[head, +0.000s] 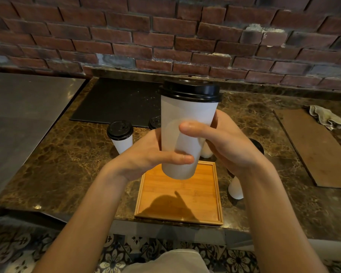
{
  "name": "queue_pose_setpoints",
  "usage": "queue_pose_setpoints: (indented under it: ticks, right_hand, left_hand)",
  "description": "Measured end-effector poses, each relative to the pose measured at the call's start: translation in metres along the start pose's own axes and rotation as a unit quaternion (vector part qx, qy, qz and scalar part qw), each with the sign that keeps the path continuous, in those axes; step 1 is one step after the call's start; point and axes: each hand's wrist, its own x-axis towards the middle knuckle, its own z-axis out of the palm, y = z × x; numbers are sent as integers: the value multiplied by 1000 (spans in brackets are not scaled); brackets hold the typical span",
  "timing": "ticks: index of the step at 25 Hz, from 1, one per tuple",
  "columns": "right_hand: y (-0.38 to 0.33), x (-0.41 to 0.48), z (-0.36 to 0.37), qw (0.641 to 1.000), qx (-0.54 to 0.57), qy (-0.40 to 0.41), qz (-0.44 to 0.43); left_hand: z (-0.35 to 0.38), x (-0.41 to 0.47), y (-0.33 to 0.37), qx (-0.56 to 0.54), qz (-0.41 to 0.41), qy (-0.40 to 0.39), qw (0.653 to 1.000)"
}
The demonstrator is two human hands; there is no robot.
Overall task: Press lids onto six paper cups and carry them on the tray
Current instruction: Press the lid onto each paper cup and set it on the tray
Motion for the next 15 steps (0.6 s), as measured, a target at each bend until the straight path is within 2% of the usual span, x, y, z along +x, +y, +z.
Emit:
queue_pose_setpoints:
  ticks: [6,15]
  right_hand:
    - [-11,2,5,997,-55,61,-5]
    - [-4,7,16,978,-128,162,8]
  left_hand:
    - [7,5,2,46,51,89,994]
    - [20,10,-8,62,32,196,978]
